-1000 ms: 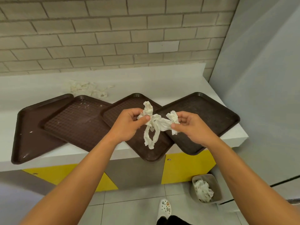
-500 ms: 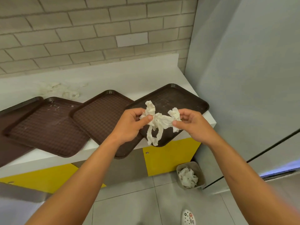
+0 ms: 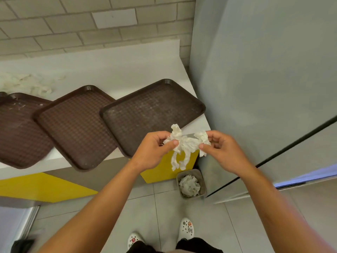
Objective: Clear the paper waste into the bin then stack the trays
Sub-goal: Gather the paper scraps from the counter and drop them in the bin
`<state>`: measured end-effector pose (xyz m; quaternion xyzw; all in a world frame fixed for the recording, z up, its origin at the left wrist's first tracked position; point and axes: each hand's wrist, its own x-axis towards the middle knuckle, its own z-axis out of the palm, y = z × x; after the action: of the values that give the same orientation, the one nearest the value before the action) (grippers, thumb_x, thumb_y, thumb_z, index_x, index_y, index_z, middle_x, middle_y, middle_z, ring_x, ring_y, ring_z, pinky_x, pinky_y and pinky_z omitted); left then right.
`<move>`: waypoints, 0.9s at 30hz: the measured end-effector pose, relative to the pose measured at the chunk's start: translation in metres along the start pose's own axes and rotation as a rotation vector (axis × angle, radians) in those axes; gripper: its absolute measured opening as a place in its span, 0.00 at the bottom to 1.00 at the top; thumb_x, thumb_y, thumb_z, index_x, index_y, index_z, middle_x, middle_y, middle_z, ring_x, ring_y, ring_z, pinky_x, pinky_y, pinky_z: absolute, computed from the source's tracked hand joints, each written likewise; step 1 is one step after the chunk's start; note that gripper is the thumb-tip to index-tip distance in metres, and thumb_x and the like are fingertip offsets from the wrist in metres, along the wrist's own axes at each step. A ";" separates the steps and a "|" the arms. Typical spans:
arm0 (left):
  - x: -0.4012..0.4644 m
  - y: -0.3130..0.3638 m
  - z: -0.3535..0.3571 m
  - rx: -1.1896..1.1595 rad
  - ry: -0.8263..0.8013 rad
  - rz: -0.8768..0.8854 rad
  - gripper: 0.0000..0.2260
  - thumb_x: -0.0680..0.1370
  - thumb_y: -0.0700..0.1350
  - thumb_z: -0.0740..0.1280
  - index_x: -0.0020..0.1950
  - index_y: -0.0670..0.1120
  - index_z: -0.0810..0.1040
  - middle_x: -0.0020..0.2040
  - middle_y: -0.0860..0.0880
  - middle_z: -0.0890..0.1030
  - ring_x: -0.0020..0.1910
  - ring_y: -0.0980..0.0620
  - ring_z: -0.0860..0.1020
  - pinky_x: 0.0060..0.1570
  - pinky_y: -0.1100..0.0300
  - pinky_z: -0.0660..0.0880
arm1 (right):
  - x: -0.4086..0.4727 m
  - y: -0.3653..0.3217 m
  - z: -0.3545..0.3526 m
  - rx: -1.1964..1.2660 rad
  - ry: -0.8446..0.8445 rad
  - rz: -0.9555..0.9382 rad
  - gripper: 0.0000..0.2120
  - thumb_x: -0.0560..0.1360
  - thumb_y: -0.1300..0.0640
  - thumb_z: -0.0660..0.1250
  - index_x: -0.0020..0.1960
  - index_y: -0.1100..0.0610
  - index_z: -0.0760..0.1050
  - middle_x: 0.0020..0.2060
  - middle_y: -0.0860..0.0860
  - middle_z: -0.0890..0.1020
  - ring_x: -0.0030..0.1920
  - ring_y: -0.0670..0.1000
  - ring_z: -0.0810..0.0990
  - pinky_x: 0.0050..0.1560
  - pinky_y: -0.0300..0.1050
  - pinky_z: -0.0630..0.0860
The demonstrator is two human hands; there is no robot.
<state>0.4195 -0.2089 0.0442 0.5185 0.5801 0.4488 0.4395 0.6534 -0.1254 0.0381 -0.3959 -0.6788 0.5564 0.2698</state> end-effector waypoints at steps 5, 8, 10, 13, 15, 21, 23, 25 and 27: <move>0.005 -0.031 0.036 0.005 -0.006 -0.060 0.04 0.78 0.42 0.72 0.50 0.44 0.85 0.46 0.43 0.85 0.45 0.52 0.80 0.51 0.45 0.78 | -0.017 0.038 -0.007 -0.045 0.023 0.070 0.13 0.77 0.60 0.72 0.59 0.48 0.81 0.47 0.46 0.87 0.40 0.52 0.82 0.45 0.45 0.81; 0.007 -0.055 0.053 0.016 -0.009 -0.099 0.02 0.77 0.41 0.72 0.46 0.44 0.84 0.42 0.41 0.83 0.41 0.55 0.76 0.44 0.49 0.76 | -0.023 0.066 -0.005 -0.051 0.054 0.110 0.11 0.77 0.60 0.72 0.58 0.48 0.81 0.46 0.46 0.87 0.41 0.63 0.82 0.47 0.54 0.81; 0.011 -0.076 0.064 0.042 -0.019 -0.133 0.08 0.77 0.40 0.72 0.39 0.48 0.80 0.34 0.52 0.79 0.36 0.61 0.71 0.38 0.61 0.70 | -0.022 0.086 0.001 -0.076 0.086 0.149 0.10 0.77 0.59 0.72 0.57 0.48 0.82 0.45 0.46 0.86 0.38 0.62 0.80 0.44 0.54 0.81; 0.019 -0.111 0.077 0.079 -0.030 -0.171 0.13 0.77 0.39 0.72 0.34 0.48 0.74 0.31 0.58 0.71 0.32 0.61 0.66 0.35 0.64 0.65 | -0.020 0.119 0.010 -0.104 0.142 0.245 0.07 0.77 0.59 0.72 0.52 0.49 0.82 0.43 0.47 0.85 0.33 0.48 0.78 0.39 0.47 0.78; 0.025 -0.135 0.086 0.091 -0.033 -0.197 0.13 0.77 0.40 0.72 0.35 0.46 0.73 0.32 0.55 0.70 0.33 0.58 0.66 0.35 0.61 0.65 | -0.017 0.144 0.018 -0.113 0.156 0.311 0.04 0.77 0.57 0.72 0.51 0.50 0.82 0.42 0.50 0.84 0.38 0.55 0.82 0.44 0.54 0.79; 0.049 -0.216 0.110 0.140 -0.034 -0.298 0.07 0.76 0.41 0.73 0.40 0.47 0.78 0.34 0.53 0.77 0.34 0.60 0.71 0.37 0.64 0.69 | -0.005 0.228 0.041 -0.136 0.206 0.451 0.09 0.74 0.47 0.70 0.48 0.53 0.80 0.40 0.55 0.83 0.40 0.61 0.81 0.41 0.59 0.80; 0.056 -0.243 0.120 0.165 -0.038 -0.314 0.12 0.76 0.40 0.73 0.37 0.53 0.75 0.33 0.56 0.75 0.32 0.62 0.71 0.36 0.66 0.68 | 0.001 0.255 0.048 -0.132 0.219 0.487 0.04 0.75 0.53 0.71 0.48 0.52 0.80 0.39 0.53 0.83 0.38 0.60 0.80 0.40 0.56 0.78; 0.063 -0.271 0.130 0.188 -0.033 -0.321 0.16 0.76 0.39 0.73 0.36 0.57 0.73 0.32 0.58 0.74 0.31 0.64 0.72 0.35 0.70 0.66 | 0.007 0.280 0.054 -0.138 0.225 0.524 0.02 0.76 0.56 0.71 0.48 0.51 0.81 0.39 0.51 0.84 0.38 0.58 0.81 0.40 0.52 0.78; 0.070 -0.298 0.141 0.203 -0.045 -0.340 0.13 0.76 0.39 0.73 0.37 0.54 0.75 0.33 0.59 0.74 0.32 0.65 0.73 0.36 0.70 0.67 | 0.012 0.307 0.059 -0.143 0.225 0.560 0.02 0.77 0.56 0.71 0.49 0.52 0.81 0.40 0.49 0.84 0.38 0.53 0.81 0.40 0.47 0.77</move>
<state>0.4900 -0.1478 -0.2802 0.4648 0.6916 0.2955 0.4672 0.6724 -0.1261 -0.2745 -0.6448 -0.5466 0.5125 0.1507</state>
